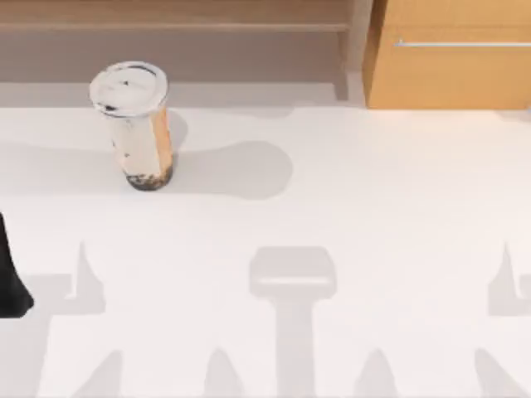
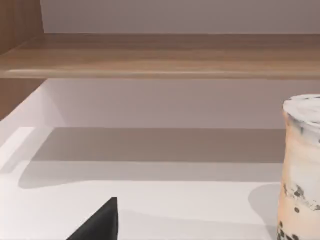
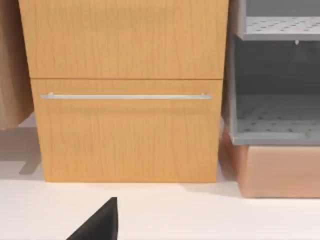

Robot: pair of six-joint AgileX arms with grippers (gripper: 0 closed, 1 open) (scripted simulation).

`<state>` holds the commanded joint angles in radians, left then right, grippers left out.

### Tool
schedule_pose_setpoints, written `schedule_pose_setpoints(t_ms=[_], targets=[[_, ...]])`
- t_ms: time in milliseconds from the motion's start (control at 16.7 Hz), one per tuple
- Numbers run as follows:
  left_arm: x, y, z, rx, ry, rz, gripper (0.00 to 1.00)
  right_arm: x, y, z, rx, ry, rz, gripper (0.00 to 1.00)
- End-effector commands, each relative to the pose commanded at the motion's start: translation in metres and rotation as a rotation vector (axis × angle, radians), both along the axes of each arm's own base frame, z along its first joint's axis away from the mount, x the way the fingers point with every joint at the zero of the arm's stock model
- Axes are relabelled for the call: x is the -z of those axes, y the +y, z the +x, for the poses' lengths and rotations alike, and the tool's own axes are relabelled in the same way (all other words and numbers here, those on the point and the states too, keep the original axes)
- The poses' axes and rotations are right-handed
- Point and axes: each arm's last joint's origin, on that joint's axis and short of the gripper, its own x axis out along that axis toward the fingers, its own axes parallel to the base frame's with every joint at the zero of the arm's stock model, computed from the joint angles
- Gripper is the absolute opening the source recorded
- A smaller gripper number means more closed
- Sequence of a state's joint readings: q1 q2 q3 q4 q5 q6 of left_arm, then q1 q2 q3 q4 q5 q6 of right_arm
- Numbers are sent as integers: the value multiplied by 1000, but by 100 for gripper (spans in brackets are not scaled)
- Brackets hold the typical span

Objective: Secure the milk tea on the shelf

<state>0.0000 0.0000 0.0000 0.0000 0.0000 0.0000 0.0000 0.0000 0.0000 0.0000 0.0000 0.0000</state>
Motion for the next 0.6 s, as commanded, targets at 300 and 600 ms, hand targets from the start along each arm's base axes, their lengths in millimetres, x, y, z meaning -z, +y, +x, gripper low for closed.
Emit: schedule_pose_setpoints(t_ms=[300,600], targets=[[-8,-1,3,-2,-19,-2,100,0,0,0,0,0,0,100],[-31,-11,25,6,-55,-23,100,0,0,0,0,0,0,100]])
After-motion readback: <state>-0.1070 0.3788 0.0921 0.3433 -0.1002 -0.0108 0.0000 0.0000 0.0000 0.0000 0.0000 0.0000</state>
